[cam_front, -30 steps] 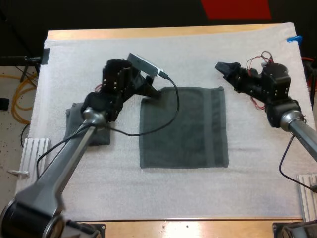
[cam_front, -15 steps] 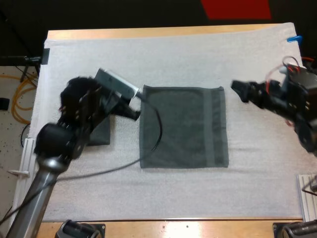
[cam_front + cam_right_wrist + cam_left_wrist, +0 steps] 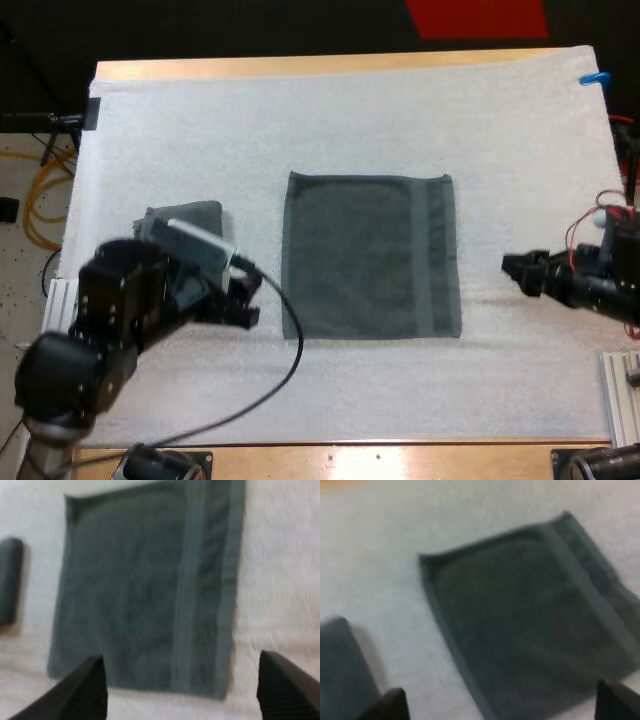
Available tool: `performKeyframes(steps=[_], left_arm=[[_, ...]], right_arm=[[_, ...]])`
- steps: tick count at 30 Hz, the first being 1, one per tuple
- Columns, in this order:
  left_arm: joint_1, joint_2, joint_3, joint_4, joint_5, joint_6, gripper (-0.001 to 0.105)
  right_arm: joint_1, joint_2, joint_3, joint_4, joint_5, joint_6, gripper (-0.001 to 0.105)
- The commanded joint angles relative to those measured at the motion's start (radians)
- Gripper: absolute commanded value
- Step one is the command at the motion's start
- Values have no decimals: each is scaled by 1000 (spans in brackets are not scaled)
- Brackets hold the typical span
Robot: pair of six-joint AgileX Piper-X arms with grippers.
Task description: Pick towel from pile fold and stack
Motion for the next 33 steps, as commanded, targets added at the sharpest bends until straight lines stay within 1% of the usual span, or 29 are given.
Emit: performKeyframes(steps=[1, 3, 4, 6, 7, 10, 11, 13, 15, 21, 26, 33], left_arm=[[0, -16, 15, 6, 21, -33, 72], [0, -59, 81, 2, 38, -78, 72], [0, -71, 94, 0, 39, -93, 72], [0, -109, 152, -1, 42, -118, 72], [0, -118, 167, -1, 42, -122, 72], [0, -147, 213, -1, 42, -136, 72], [0, -154, 224, -1, 42, -138, 72], [0, -159, 230, -1, 42, -138, 72], [0, -158, 230, -5, 46, -138, 72], [0, -158, 230, -24, 52, -138, 72], [0, -158, 230, -23, 61, -138, 72], [0, -158, 230, -23, 60, -141, 72]], right_arm=[[0, -3, 8, 40, 6, -12, 62], [0, 0, 59, 57, 2, -2, 62], [0, 0, 77, 52, 0, 3, 62], [0, 2, 142, 14, -5, 40, 62], [0, 4, 161, 0, -10, 58, 62], [0, 31, 244, -74, -73, 110, 62], [0, 52, 275, -107, -111, 133, 62], [0, 96, 315, -157, -164, 159, 62], [0, 157, 357, -237, -210, 194, 62], [0, 342, 375, -396, -276, 239, 62], [0, 473, 375, -472, -305, 260, 62], [3, 583, 375, -537, -403, 275, 62]])
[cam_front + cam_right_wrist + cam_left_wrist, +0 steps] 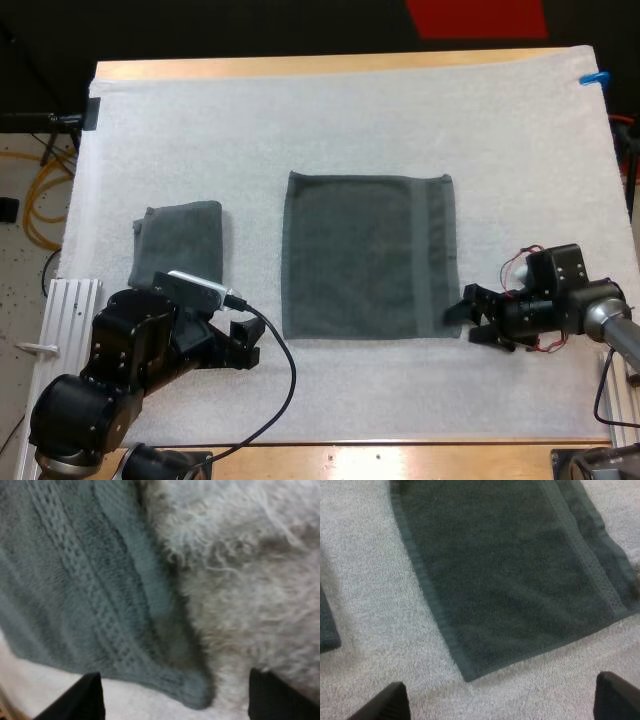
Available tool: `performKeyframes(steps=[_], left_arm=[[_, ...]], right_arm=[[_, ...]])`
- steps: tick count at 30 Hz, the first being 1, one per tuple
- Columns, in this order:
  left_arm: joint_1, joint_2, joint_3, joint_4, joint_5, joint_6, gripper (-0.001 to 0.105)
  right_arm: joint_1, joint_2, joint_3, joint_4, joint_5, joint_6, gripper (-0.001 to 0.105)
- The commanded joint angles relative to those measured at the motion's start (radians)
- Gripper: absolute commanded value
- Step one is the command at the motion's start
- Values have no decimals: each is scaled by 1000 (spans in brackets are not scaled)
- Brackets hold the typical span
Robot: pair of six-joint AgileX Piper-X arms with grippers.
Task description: Pick towel from pile fold and stack
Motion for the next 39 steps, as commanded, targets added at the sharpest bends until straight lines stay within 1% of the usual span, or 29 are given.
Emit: performKeyframes(steps=[1, 5, 9, 11, 12, 13, 15, 16, 18, 19, 25, 27, 28, 30, 35, 37, 39], left_arm=[[0, -5, 0, -13, 5, -11, 72], [0, -5, 0, -13, 5, -13, 72], [0, -5, 0, -13, 5, -13, 72], [0, -5, 0, -13, 5, -13, 72], [0, -5, 0, -13, 5, -13, 72], [0, -5, 0, -13, 5, -13, 72], [0, -5, 0, -13, 5, -13, 72], [0, -5, 0, -13, 5, -13, 72], [0, -5, 0, -13, 5, -13, 72], [0, -5, 0, -13, 5, -13, 72], [0, 12, 3, -13, 22, -13, 72], [0, 42, 20, -22, 79, -13, 72], [0, 52, 25, -31, 93, -13, 72], [0, 89, 59, -76, 153, -29, 72], [-9, 183, 150, -214, 172, -104, 72], [-9, 227, 178, -263, 189, -130, 72], [-9, 290, 208, -321, 224, -144, 72]], right_arm=[[3, 18, 2, -10, -14, 3, 62], [19, 58, 2, -22, -30, 1, 62], [70, 95, 2, -51, -30, 3, 62], [86, 102, 2, -61, -12, 6, 60], [93, 102, 2, -61, 25, 11, 55], [95, 102, 2, -61, 39, 12, 52], [95, 102, 2, -61, 94, 21, 31], [95, 102, 2, -61, 102, 21, 25], [95, 102, 2, -61, 116, 19, 5], [95, 102, 2, -61, 117, 18, 0], [95, 82, 2, -44, 129, -25, 0], [95, 56, 2, -27, 131, -26, 0], [95, 47, 2, -21, 131, -26, 0], [95, 13, 2, -13, 131, -33, 0], [95, -49, 2, -12, 131, -33, 0], [95, -65, 2, -9, 131, -33, 0], [95, -74, 2, -9, 131, -33, 0]])
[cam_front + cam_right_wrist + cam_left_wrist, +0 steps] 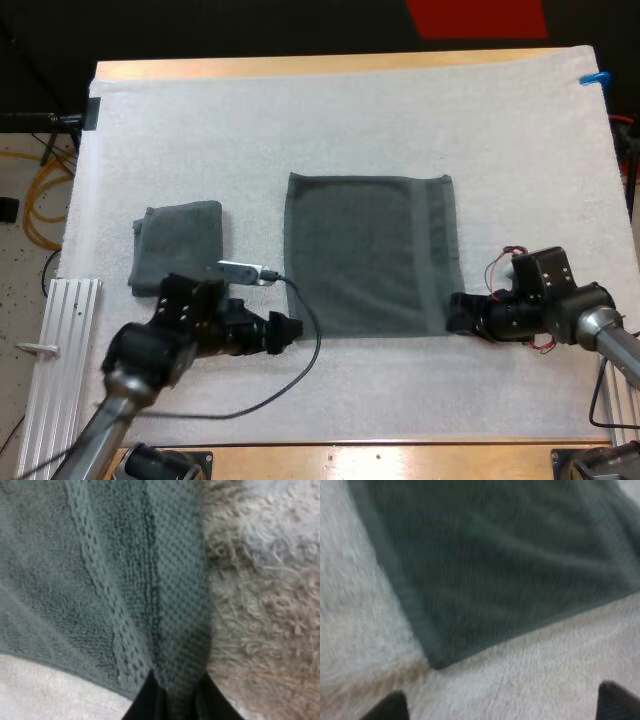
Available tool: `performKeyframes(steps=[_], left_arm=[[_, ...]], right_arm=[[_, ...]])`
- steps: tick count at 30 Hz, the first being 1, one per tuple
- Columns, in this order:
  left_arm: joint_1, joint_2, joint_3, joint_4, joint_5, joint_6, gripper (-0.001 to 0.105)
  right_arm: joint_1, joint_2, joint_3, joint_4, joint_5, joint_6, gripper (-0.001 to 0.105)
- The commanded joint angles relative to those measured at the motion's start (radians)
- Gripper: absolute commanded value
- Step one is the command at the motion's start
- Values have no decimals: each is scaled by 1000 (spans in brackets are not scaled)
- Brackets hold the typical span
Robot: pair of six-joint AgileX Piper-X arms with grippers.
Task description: Pick towel from pile fold and stack
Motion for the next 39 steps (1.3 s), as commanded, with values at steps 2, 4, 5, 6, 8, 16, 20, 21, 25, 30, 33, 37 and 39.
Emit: performKeyframes(steps=[2, 4, 5, 6, 8, 16, 20, 21, 25, 30, 33, 37, 39], left_arm=[[-5, 54, 16, -69, 42, -19, 72], [-5, 112, 21, -98, 52, -21, 72], [-5, 154, 20, -114, 51, -26, 72], [-5, 197, 20, -132, 54, -34, 72], [-5, 257, 20, -162, 59, -44, 72], [-5, 445, 20, -258, 100, -60, 72], [-5, 504, 20, -297, 158, -64, 72], [-5, 520, 20, -308, 186, -64, 71], [-5, 561, 20, -322, 217, -79, 69], [-5, 592, 20, -321, 217, -79, 57], [-5, 592, 20, -325, 214, -79, 37], [-5, 592, 20, -324, 208, -79, 7], [-5, 584, 20, -315, 216, -74, 0]], right_arm=[[3, -7, 0, 12, 6, -9, 0], [3, -7, 0, 12, 6, -9, 0], [3, -7, 0, 12, 6, -9, 0], [3, -7, 0, 12, 6, -9, 0], [3, -7, 0, 12, 6, -9, 0], [3, -7, 0, 14, 6, -9, 0], [3, -7, 0, 18, 6, -9, 0], [3, -7, 0, 20, 6, -9, 0], [3, -7, 0, 21, 6, -9, 0], [3, -7, 0, 21, 6, -9, 0], [3, -7, 0, 21, 6, -9, 0], [3, -7, 0, 21, 4, -9, 0], [3, -12, 0, 33, -2, -15, 0]])
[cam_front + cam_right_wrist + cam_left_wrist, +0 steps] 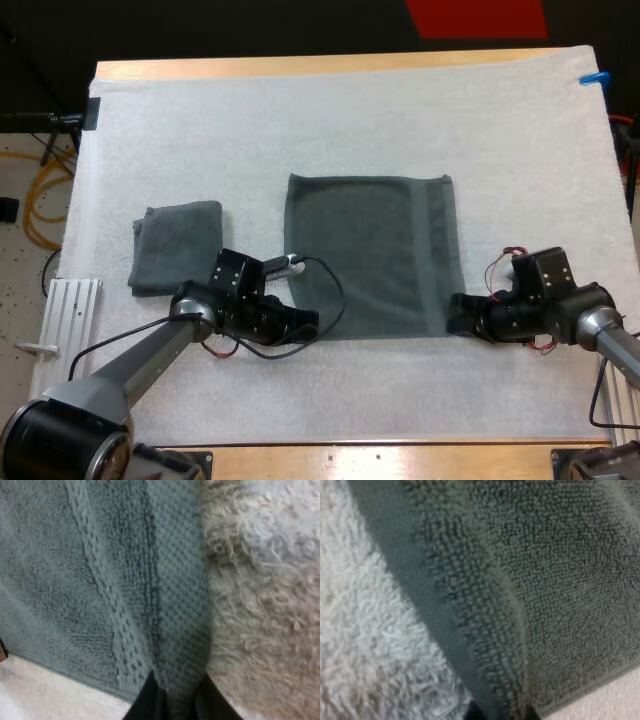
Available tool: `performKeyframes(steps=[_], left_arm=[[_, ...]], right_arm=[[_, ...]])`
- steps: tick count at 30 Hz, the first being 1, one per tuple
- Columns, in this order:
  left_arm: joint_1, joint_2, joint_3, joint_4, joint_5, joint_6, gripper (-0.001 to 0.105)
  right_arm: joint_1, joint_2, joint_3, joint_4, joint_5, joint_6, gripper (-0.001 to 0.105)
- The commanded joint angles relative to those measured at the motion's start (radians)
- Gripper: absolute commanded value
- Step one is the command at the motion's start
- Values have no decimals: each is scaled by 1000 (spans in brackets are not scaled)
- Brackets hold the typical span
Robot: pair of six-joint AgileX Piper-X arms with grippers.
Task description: Pick towel from pile fold and stack
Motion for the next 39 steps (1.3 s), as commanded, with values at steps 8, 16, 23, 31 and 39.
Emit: performKeyframes(steps=[8, 16, 23, 31, 39], left_arm=[[-7, -180, 8, 243, 12, 131, 0], [-7, -356, 76, 344, 12, 144, 0], [-7, -305, 92, 62, 12, -32, 0], [34, -161, 61, -236, 58, -184, 0], [121, -11, -9, -390, 96, -218, 0]], right_arm=[[3, -154, 0, 184, 5, -47, 0], [3, -319, 0, 295, 7, -9, 0], [3, -246, 0, 39, 5, 197, 0], [1, -78, -6, -297, -12, 387, 0], [1, 35, -22, -490, 42, 442, 0]])
